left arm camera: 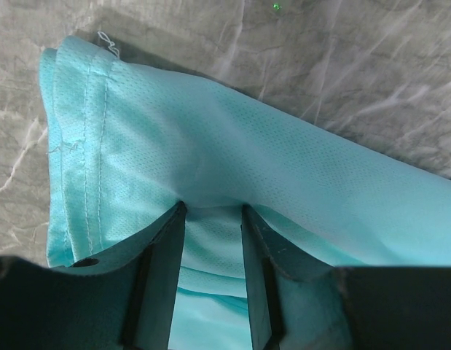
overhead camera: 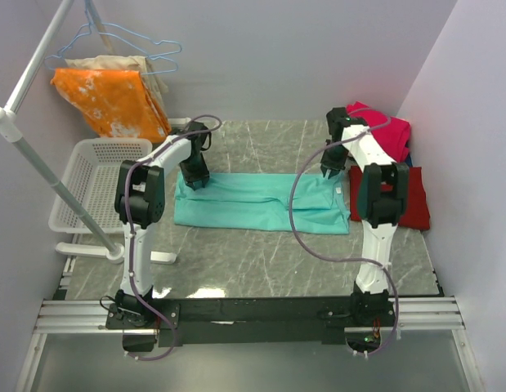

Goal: Fold and stack the t-shirts
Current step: Fold the tshirt

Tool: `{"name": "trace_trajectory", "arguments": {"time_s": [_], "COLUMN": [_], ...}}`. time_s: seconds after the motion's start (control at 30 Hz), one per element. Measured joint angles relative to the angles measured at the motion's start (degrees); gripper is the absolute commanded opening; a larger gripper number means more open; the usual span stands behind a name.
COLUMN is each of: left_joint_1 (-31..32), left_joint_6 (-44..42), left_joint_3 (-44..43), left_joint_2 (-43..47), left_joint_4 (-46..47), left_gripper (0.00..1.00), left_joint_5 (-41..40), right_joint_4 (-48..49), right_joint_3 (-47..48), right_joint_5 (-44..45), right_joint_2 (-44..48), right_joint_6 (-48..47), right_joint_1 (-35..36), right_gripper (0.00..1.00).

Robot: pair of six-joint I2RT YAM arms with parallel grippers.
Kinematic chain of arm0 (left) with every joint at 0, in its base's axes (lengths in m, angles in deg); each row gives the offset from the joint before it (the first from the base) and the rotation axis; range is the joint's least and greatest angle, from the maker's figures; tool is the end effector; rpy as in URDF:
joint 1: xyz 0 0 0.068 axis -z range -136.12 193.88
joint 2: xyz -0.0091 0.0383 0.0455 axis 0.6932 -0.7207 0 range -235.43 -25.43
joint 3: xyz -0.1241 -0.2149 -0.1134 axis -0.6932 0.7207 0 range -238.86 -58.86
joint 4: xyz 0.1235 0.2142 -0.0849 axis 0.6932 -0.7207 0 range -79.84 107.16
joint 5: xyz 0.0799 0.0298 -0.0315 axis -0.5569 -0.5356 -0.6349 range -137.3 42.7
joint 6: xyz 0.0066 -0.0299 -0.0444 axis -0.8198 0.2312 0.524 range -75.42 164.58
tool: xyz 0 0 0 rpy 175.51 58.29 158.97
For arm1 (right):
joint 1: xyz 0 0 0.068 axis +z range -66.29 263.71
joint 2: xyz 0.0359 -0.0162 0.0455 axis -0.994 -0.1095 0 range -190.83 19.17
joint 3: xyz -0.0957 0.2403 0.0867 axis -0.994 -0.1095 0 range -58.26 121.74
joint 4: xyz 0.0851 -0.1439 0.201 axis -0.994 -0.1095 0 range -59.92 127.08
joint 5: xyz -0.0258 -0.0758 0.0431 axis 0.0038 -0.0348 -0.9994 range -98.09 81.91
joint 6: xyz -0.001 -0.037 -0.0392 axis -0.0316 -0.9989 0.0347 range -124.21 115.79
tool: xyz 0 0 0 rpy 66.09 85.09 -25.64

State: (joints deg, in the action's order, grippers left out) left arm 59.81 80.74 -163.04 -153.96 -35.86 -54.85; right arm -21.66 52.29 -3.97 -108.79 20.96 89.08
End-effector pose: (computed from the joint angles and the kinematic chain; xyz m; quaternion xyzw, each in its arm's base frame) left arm 0.4399 -0.1207 0.1670 -0.1813 0.9751 0.0106 0.1274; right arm 0.4586 0.0405 0.1992 0.1748 0.9765 -0.0027 0.1256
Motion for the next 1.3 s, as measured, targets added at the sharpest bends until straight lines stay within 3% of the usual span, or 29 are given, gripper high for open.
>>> {"name": "trace_trajectory", "arguments": {"time_s": [0.3, 0.67, 1.0, 1.3], "left_joint_1": [0.33, 0.87, 1.05, 1.05], "left_joint_6": [-2.16, -2.67, -2.73, -2.75], "left_joint_3": [0.52, 1.09, 1.22, 1.31], "left_joint_2": [0.26, 0.66, 0.70, 0.70], "left_joint_4": [1.31, 2.32, 2.54, 2.60], "left_gripper": [0.44, 0.44, 0.44, 0.44], "left_joint_5": [-0.59, -1.84, -2.21, -2.21], "right_joint_4": [2.34, 0.74, 2.62, 5.53], "right_joint_3": [-2.78, -8.59, -16.98, -17.20], "right_joint_5": [-0.63, -0.44, -1.60, -2.19], "right_joint_2": [12.76, 12.17, 11.85, 9.05], "right_joint_6": [-1.03, -1.14, -1.68, -1.70], "right_joint_1": [0.57, 1.53, 2.16, 2.54], "right_gripper": [0.29, 0.35, 0.34, 0.34]}}
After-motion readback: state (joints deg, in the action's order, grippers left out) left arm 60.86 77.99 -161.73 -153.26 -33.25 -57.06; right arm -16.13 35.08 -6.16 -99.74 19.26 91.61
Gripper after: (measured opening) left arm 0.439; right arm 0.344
